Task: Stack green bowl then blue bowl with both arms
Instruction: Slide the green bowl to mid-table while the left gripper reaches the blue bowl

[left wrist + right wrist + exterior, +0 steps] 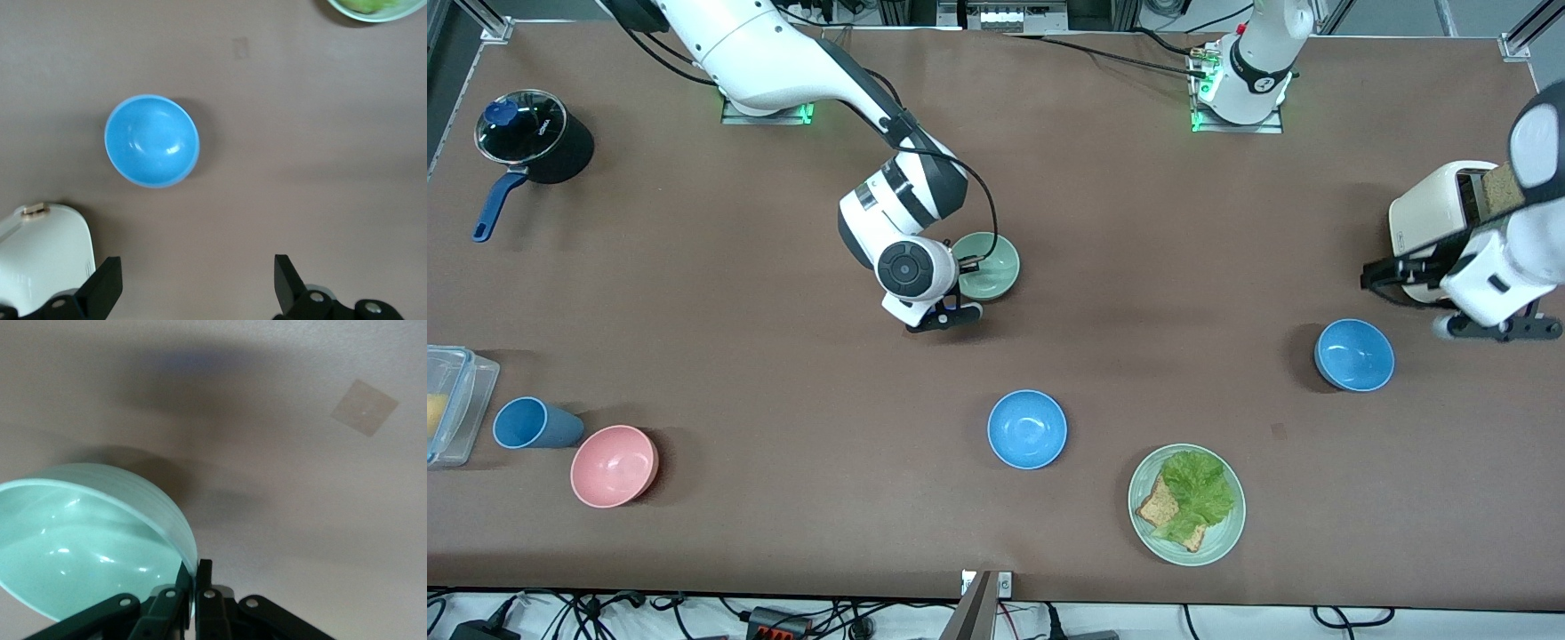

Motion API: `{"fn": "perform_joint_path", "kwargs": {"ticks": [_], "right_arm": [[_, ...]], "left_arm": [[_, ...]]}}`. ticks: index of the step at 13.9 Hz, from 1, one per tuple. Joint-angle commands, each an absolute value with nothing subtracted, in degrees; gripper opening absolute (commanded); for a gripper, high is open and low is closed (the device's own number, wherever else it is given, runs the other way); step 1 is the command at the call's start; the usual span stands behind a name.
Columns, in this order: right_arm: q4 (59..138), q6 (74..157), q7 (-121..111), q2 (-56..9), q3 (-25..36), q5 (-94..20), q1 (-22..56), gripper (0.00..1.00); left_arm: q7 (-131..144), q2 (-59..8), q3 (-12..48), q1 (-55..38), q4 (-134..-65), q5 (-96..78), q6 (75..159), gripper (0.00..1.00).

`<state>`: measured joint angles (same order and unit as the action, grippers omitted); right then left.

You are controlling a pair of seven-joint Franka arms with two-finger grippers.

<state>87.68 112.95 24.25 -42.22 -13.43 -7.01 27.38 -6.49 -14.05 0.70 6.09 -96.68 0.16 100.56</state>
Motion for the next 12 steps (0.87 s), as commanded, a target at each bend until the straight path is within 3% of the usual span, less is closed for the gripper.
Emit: {"fn": "perform_joint_path", "kwargs": {"ticks": [1,2,3,4,7,12], "right_arm": [[86.84,114.34,26.8,-43.5,-13.01,-8.09,28.3,0.01],[86.84,114.78,26.98,-43.85,-13.01,-8.09,28.47,0.09],[86.84,114.79,27.07,-43.77,-13.01,-8.09,28.48,0.33],[86.84,114.7,27.68,-43.33,-13.01,-7.91,28.3,0.99],[81.58,112.6,31.19,-41.41,-12.83,-7.21,27.78,1.0],[72.62,94.35,31.29,-35.08,-6.51,-7.3,23.66,1.0]], "left_arm": [[-15.71,-17.13,1.06,10.71,-101.84,0.88,110.61,1.0],[-17.47,-17.4,1.05,12.29,-104.65,0.88,114.48,1.0],[-18.53,-18.79,1.05,13.26,-106.77,0.88,118.52,1.0],[-19.85,-20.37,1.05,14.4,-107.31,0.88,121.0,1.0],[-21.36,-25.3,1.05,14.85,-106.61,0.88,123.56,1.0],[-26.79,-29.17,1.23,16.79,-106.17,0.62,128.57,1.0]]}}
